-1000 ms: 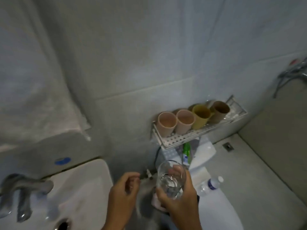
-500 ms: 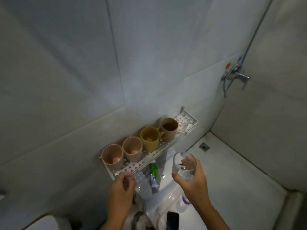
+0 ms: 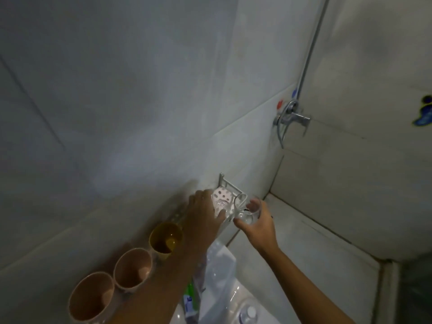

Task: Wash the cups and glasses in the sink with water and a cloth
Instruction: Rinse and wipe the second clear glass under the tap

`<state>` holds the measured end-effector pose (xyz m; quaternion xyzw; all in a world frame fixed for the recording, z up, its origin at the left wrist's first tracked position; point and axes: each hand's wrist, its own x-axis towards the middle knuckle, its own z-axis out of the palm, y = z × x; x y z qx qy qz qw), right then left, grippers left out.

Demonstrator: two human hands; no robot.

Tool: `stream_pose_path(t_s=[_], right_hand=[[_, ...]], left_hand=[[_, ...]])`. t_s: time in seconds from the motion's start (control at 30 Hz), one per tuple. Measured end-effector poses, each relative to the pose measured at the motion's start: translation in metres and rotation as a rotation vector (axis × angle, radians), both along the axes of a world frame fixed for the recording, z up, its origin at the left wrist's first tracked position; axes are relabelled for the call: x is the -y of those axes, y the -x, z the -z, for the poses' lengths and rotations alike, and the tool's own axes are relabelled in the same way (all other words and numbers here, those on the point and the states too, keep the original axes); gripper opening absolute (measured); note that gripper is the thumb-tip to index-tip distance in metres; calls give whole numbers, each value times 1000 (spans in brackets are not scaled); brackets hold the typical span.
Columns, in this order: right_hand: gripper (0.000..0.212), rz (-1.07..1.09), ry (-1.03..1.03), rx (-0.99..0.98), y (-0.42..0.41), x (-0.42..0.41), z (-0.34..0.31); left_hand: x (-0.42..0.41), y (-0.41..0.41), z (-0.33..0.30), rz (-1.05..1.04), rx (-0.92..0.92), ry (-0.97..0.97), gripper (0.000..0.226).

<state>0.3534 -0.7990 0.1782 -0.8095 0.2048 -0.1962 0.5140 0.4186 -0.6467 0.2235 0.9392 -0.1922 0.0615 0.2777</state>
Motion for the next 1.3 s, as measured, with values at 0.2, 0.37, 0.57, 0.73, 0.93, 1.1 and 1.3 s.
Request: stream_pose_path(t_s=[0.2, 0.37, 0.57, 0.73, 0.93, 1.1, 1.3], right_hand=[[68, -23, 1, 10, -26, 27, 17], [74, -75, -22, -1, -45, 36, 20], [74, -53, 1, -17, -62, 43, 29], [74, -68, 19, -39, -77, 49, 29], [71, -112, 123, -118, -97, 48, 26], [73, -164, 139, -152, -110, 44, 26], [74, -170, 142, -223, -120, 45, 36]], left_hand=[[39, -58, 12, 113, -95, -223, 74], [46, -78, 27, 182, -164, -312, 71], [47, -85, 34, 182, -142, -279, 53], [43, -88, 35, 108, -109, -356, 55], [40, -89, 42, 32, -106, -380, 54], [42, -84, 41, -8, -35, -455, 50], [37, -64, 33, -124, 11, -519, 73]])
